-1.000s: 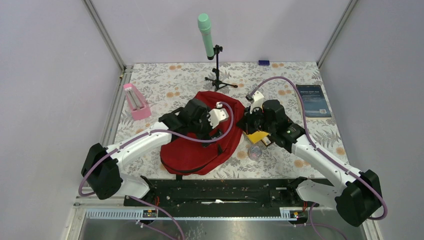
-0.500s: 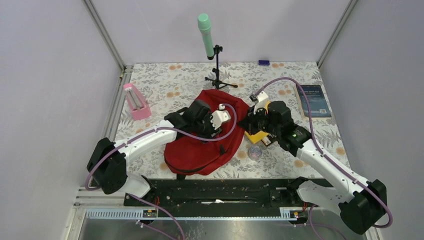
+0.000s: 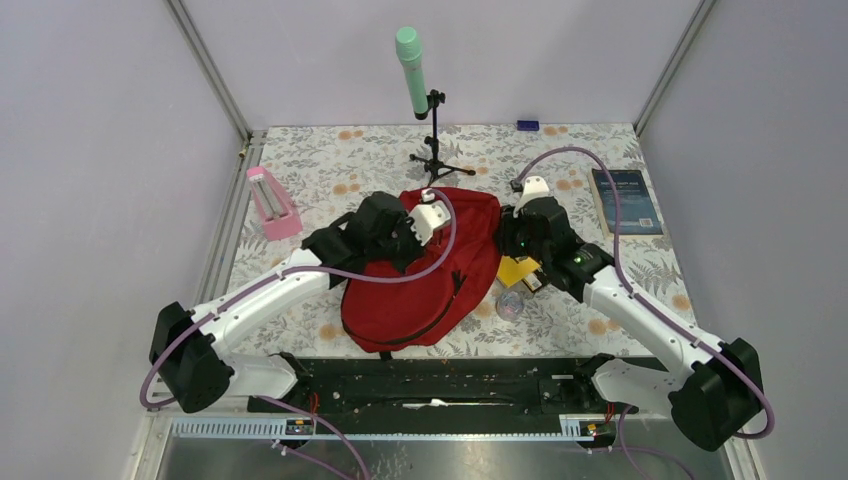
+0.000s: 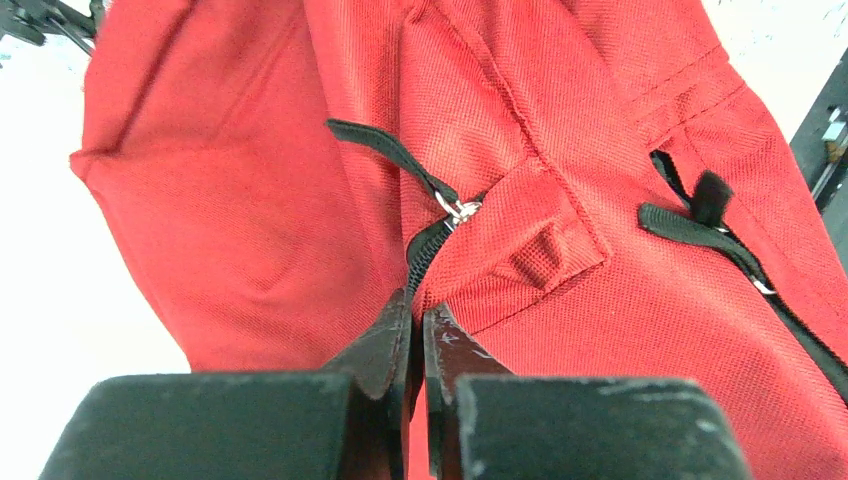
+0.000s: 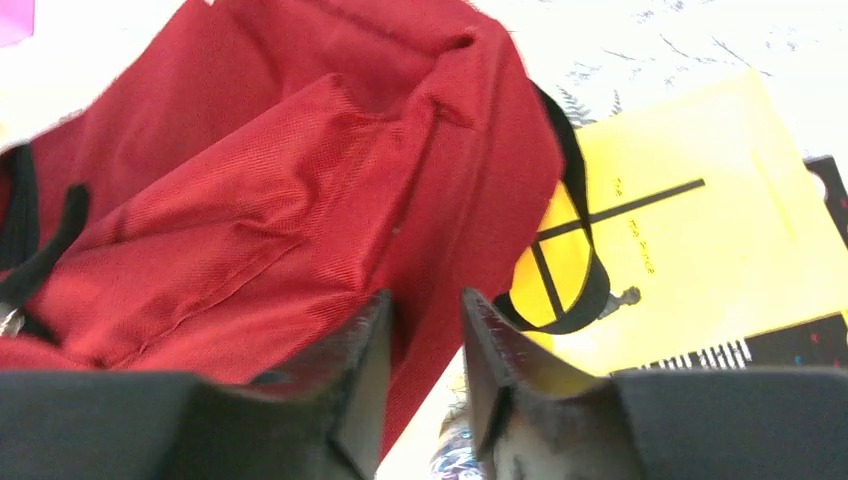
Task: Pack the student bag
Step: Unzip the student bag at the center of the board.
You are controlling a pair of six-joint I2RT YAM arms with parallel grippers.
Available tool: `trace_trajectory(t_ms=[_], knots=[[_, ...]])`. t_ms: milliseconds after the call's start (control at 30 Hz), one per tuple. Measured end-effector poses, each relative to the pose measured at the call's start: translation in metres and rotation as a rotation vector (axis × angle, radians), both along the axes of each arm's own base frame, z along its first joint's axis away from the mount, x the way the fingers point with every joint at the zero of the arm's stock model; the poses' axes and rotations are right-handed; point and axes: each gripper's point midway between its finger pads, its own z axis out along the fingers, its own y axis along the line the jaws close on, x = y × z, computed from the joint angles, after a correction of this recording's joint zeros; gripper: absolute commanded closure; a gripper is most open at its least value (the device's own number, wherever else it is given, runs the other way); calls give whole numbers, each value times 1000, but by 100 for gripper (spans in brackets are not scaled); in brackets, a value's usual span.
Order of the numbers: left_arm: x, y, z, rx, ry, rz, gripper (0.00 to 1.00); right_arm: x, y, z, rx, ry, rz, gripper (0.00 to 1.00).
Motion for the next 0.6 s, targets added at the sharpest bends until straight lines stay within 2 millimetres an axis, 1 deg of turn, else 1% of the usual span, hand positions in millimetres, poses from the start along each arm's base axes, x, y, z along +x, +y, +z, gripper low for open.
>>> trace_trajectory(t_ms=[67, 167, 233, 300, 400, 500, 567, 600], knots=[[0, 0, 8, -18, -4, 13, 100, 8, -7, 1, -7, 1, -58, 35], [2, -1, 11, -26, 3, 35, 100, 15, -15, 7, -6, -6, -112, 25], [3, -1, 10, -22, 17, 54, 100, 13, -18, 9, -1, -4, -118, 22], [5, -1, 7, -14, 34, 74, 100, 8, -19, 14, 11, -6, -110, 21], [8, -1, -3, 5, 65, 101, 100, -4, -20, 27, 41, -19, -88, 22], [8, 0, -12, 24, 95, 126, 100, -21, -16, 47, 111, -41, -35, 29], [7, 2, -17, 36, 114, 137, 100, -35, -7, 58, 172, -38, 24, 34], [7, 3, -18, 41, 120, 141, 100, -40, -3, 60, 196, -29, 48, 36]])
